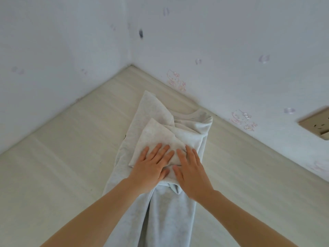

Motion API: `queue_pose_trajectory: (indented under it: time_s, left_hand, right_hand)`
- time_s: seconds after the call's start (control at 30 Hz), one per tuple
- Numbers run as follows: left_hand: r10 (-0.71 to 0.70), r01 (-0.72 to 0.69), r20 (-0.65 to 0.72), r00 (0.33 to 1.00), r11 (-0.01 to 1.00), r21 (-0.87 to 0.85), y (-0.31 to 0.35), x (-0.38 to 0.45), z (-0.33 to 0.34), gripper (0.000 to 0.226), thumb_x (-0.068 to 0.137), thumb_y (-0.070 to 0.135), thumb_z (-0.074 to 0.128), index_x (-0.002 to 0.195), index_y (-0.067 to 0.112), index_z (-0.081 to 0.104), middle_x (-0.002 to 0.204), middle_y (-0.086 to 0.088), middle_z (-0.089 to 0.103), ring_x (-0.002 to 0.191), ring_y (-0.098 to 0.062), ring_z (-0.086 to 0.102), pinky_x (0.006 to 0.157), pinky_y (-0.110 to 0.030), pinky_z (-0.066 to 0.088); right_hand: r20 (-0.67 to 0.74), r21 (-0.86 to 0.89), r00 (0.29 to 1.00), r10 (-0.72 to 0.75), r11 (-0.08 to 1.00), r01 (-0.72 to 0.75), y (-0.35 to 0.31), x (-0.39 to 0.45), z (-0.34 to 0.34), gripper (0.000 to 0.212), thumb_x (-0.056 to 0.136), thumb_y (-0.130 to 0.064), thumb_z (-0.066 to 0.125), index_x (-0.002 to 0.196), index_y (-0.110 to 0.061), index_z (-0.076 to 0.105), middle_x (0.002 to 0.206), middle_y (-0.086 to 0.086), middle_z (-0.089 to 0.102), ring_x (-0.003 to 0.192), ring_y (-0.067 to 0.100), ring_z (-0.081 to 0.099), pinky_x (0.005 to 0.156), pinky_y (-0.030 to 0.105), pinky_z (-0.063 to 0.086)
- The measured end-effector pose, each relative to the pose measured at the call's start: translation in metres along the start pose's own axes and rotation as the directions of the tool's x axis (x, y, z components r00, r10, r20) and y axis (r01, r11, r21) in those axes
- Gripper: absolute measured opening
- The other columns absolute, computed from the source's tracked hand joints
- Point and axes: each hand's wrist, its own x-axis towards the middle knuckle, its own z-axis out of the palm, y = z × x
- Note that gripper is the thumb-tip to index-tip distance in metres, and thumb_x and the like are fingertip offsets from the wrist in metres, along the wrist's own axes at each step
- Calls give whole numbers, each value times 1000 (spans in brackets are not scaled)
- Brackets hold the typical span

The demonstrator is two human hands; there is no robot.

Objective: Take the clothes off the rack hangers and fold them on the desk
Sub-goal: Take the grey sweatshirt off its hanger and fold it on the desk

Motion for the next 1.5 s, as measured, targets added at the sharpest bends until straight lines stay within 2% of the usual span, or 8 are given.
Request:
queue_pose_trajectory:
  time_s: [0.2,0.43,0.6,0.8,1.03,1.2,1.37,1.5]
  left_hand:
    - [-100,101,-29,995,995,9,5,13,8,62,94,48,26,152,24,25,159,2,27,146,-21,25,116,-48,13]
    - [-170,170,4,985,983,-66,10,8,-6,64,95,49,14,154,32,-3,162,6,-12,149,-20,-13,121,-48,-1]
    - [-79,79,9,997,996,-30,6,-85,16,67,93,54,18,154,35,0,162,9,-11,149,-18,-11,120,-48,4]
    - [-313,318,58,948,923,-217,37,-205,29,75,86,68,17,152,39,-1,159,18,-12,148,-11,-15,121,-41,1]
    - [-625,584,98,775,648,-488,85,-298,25,92,86,49,63,155,15,12,162,1,12,148,-22,12,119,-40,20]
    - [-795,632,159,585,324,-704,108,-333,10,98,76,36,80,151,12,22,142,-7,40,128,-29,45,102,-43,42]
    - [-731,532,527,433,-265,-804,96,-335,7,57,79,39,77,117,0,60,107,-11,69,94,-33,67,86,-49,54]
    - [-632,471,564,532,-333,-817,89,-333,-3,30,87,23,71,106,2,63,99,-11,71,89,-28,69,70,-36,55]
  right_hand:
    - [72,-92,996,48,995,-42,8,22,17,70,93,-54,6,153,-23,-8,161,7,-14,149,28,-9,122,41,7]
    - [44,-52,998,38,998,-35,9,19,1,61,102,-33,33,154,-26,3,162,5,-5,149,26,-3,121,40,17]
    - [-38,92,996,77,993,-74,2,-54,25,65,101,-29,39,154,-18,4,162,7,4,149,25,8,119,38,23]
    - [31,-8,999,-26,1000,27,-12,-169,59,62,99,-22,42,154,-13,14,161,14,10,148,34,10,119,44,23]
    - [90,60,995,-47,997,42,-31,-270,86,52,101,-20,39,150,-15,23,160,4,7,148,29,6,121,35,16]
    - [-21,401,987,160,906,-138,-47,-318,95,32,96,-15,48,128,-12,47,125,-1,45,116,17,44,95,21,37]
    - [360,669,819,446,489,-560,-63,-315,97,20,95,-35,53,81,-22,47,77,-4,48,65,11,47,60,25,41]
    - [558,774,749,357,101,-625,-70,-306,99,28,92,-48,56,102,-22,51,96,-15,54,101,12,51,100,39,43]
